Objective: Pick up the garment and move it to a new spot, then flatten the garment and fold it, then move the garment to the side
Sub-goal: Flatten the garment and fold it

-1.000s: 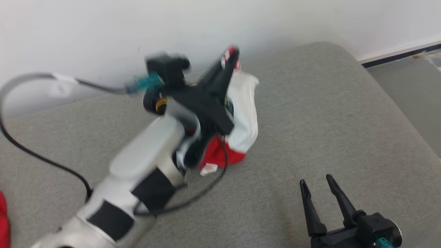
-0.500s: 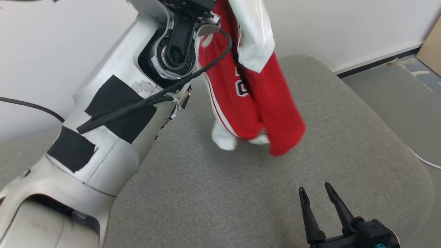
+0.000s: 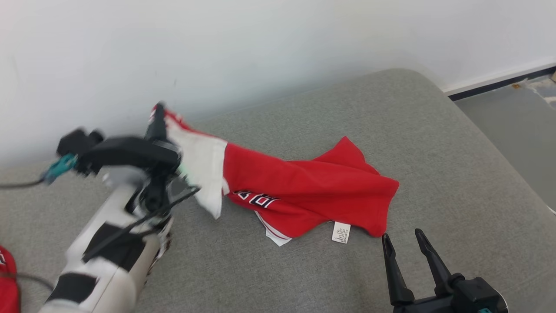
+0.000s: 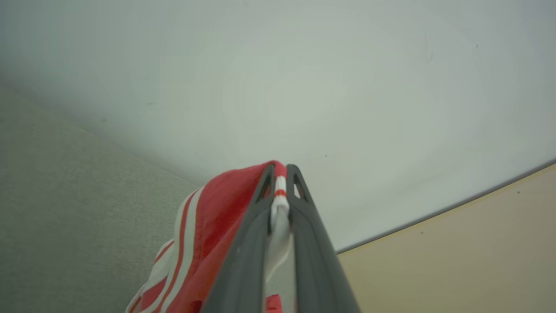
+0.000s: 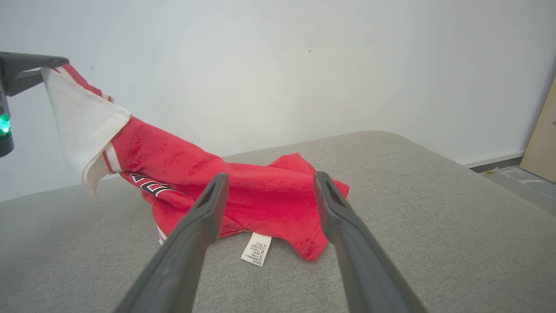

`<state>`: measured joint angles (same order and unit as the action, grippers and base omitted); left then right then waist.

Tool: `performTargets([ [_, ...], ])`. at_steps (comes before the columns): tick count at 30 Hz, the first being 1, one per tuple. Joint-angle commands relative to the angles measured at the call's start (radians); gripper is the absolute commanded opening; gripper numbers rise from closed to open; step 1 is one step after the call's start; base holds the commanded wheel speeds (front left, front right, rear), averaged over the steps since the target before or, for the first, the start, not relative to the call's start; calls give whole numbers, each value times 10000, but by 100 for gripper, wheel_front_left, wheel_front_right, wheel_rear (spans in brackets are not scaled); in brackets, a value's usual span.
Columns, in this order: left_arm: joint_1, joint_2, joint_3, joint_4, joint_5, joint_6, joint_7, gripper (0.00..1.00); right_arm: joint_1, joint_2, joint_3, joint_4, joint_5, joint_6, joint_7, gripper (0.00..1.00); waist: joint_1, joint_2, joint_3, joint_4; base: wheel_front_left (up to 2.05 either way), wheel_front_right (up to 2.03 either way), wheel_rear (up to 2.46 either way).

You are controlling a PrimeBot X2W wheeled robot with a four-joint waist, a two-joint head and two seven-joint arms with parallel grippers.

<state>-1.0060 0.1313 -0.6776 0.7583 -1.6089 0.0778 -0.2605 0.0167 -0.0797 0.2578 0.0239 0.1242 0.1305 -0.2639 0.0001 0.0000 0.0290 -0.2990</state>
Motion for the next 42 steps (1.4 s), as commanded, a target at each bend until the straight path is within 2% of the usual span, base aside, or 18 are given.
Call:
performTargets([
  [1, 467, 169, 286, 92, 332, -168, -45, 0, 137, 4, -17, -15, -21, 4, -6, 100, -1, 0, 11, 129, 0, 0, 0],
  [6, 2073, 637, 2021, -74, 1179, -643, -49, 0, 273, -136, -54, -59, -35, 6, -6, 100, -1, 0, -71, 434, 0, 0, 0],
  [7, 2718, 714, 2714, -393, 1644, -789, -50, 0, 392, -185, -115, -78, -38, 4, -6, 100, -1, 0, -115, 588, 0, 0, 0],
  [9, 3093, 669, 3029, -590, 1823, -862, -49, 0, 433, -209, -139, -101, -41, 4, -6, 100, -1, 0, -136, 687, 0, 0, 0],
  [20, 6536, 593, 5339, -3370, 5008, -1439, -52, 0, 566, -471, -125, -144, -54, 4, -6, 100, -1, 0, -330, 1336, 0, 0, 0],
  [29, 8846, -232, 7160, -5830, 8624, -1624, -51, 0, 582, -551, -96, -169, -41, 4, -6, 100, -1, 0, -349, 1490, 0, 0, 0],
  [33, 9441, -601, 7534, -6230, 9509, -1545, -51, 0, 580, -542, -96, -139, -41, 4, -6, 100, -1, 0, -383, 1545, 0, 0, 0],
  [34, 9545, -660, 7570, -6264, 9476, -1577, -51, 29, 578, -533, -90, -131, -41, 4, -6, 100, -1, 0, -403, 1559, 0, 0, 0],
  [35, 9627, -679, 7619, -6242, 9407, -1643, -53, 49, 571, -530, -64, -129, -36, 4, -6, 100, -1, 0, -412, 1563, 0, 0, 0],
  [36, 9694, -698, 7710, -6230, 9479, -1620, -53, 100, 559, -534, -36, -120, -29, 6, -6, 100, -1, 0, -428, 1566, 0, 0, 0],
  [42, 9985, -809, 8129, -7281, 11193, -1418, -51, 100, 550, -581, -64, -137, 37, 4, -6, 100, -1, 0, -519, 1616, 0, 0, 0],
])
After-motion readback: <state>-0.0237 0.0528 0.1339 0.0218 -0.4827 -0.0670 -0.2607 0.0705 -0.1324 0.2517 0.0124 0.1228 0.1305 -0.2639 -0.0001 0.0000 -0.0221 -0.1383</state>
